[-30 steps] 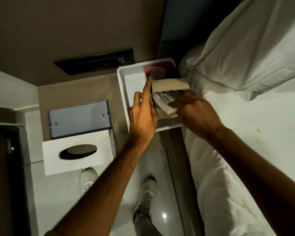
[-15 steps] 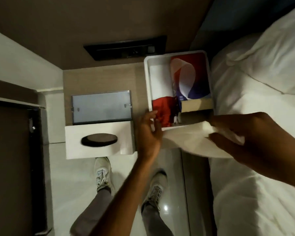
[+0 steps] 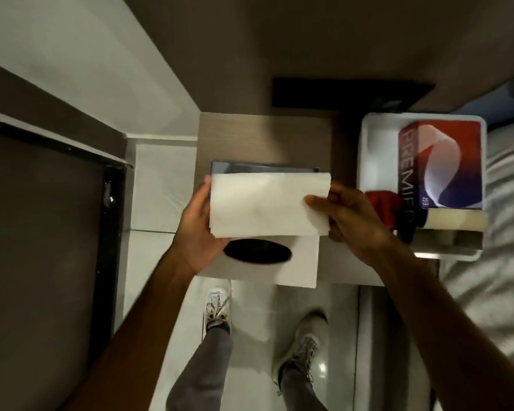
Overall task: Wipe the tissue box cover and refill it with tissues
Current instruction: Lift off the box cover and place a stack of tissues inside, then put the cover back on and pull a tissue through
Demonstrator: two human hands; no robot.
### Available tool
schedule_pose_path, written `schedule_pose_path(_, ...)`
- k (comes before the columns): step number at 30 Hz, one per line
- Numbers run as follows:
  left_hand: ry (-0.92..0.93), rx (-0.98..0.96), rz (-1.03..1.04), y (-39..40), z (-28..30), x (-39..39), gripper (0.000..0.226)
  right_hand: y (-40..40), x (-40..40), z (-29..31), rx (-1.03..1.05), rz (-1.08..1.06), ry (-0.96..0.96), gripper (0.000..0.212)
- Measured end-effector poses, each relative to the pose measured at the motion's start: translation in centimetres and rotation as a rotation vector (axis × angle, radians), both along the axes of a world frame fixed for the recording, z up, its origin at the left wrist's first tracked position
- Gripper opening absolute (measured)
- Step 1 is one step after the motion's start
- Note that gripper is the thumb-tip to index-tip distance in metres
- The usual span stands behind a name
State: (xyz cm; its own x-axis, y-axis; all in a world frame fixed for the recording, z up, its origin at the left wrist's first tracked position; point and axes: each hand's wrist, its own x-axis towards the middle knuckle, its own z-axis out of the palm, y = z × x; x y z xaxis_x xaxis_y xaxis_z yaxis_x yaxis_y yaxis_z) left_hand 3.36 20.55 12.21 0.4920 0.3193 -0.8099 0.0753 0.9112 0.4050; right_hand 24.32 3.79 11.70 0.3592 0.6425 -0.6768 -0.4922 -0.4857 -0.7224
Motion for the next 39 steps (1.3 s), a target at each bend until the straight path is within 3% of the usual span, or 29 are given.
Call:
schedule_pose_path(3,0.295,0.316,-0.167,2.4,-2.0,0.8,0.019,2.5,-1.5,-3.5,-0.086,-0.079,-0.057,0.033)
schedule_pose_path(5,0.455,0.429,-0.263,3.3,-3.0,1.6,0.023,3.8,-2.0,-5.1,-0.199,-0.127,-0.135,0.035)
schedule_pose_path(9,0.575,0.484,-0.372,4.6,-5.0,2.4,0.034,5.5,-2.6,-7.3,-0.413,-0.157,-0.293,0.039)
schedule_pose_path(12,0.567,0.573,-0.446,4.6,-5.5,2.7,0.006,5.9,-3.0,-7.7,-0.49,-0.146,-0.423,0.036)
schedule_pose_path(17,0.591,0.857,-0.574,4.0,-4.4,2.0,0.027,6.4,-3.8,-6.7,-0.551,-0.007,-0.681,0.036)
schedule_pose_path(21,0.714,0.995,-0.468,1.9,-3.2,-2.1,0.037,3.3,-6.2,-4.2,-0.521,-0.079,-0.936,0.038)
schedule_pose_path(23,0.81,0.911,-0.516,0.3,-3.3,-4.1,0.042,0.6,-8.4,-3.6,-0.594,-0.142,-0.882,0.055)
schedule_pose_path(25,0.81,0.74,-0.574,-1.5,-3.6,-5.0,0.053,-1.2,-10.6,-4.0,-0.7,-0.123,-0.656,0.07)
schedule_pose_path(28,0.76,0.693,-0.573,-3.8,-3.4,-5.0,0.076,-1.7,-13.8,-4.5,-0.658,-0.161,-0.465,0.074)
schedule_pose_path(32,0.775,0.775,-0.554,-4.0,-2.8,-6.0,0.08,-1.4,-15.8,-3.5,-0.6,-0.264,-0.497,0.079)
schedule_pose_path(39,0.64,0.968,-0.6,2.9,-1.7,-3.0,0.081,2.4,-9.2,-2.5,-0.462,-0.122,-0.673,0.091)
